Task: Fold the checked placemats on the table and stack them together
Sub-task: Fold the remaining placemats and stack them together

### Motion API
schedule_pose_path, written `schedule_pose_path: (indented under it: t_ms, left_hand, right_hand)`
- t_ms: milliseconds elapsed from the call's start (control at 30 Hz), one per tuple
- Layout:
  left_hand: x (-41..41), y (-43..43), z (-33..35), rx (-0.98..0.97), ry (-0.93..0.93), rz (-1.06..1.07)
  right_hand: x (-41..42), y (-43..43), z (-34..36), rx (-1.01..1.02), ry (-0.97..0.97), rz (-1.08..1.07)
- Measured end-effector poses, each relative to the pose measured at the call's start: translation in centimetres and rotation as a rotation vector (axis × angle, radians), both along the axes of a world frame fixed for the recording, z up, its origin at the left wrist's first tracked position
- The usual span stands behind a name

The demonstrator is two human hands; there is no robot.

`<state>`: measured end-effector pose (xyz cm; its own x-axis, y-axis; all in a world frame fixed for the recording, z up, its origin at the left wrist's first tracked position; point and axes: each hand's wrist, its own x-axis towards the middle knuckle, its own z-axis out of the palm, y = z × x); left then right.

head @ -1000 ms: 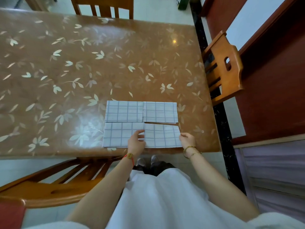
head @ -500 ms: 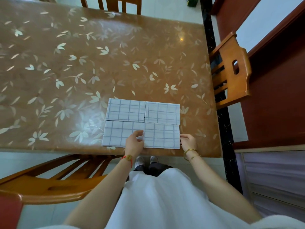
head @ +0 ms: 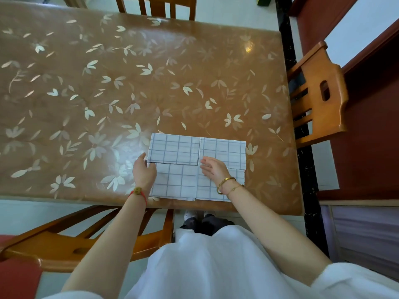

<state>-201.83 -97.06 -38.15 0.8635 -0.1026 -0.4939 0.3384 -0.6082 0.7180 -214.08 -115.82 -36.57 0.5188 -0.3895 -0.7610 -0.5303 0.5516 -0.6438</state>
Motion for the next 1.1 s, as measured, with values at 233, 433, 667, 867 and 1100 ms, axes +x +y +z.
schedule_pose_path:
  t_ms: [233,433,667,867,1100]
  left_hand:
    - [0.8,0.0,0.2,0.008,0.119,-0.054]
    - [0.5,0.0,0.5,0.018,0.096,-0.052]
    - [0.5,1.2,0.5,0.009,0.106,-0.039]
    - [-0.7,1.7,0.7,0.011,0.088,-0.058]
    - [-1.6,1.7,1.0,0.021,0.067,-0.066]
  right_hand:
    - [1.4,1.3,0.0,-0.013,0.071,0.003]
    - [1.8,1.3,0.4,-0.026,0.06,0.012]
    - [0.3,2.1,0.1,-0.027,0.102,0.017]
    - [-1.2,2.7,-0.3,-0.065,0.108,0.029]
    - [-1.6,3.5,0.2,0.009,0.112,-0.039]
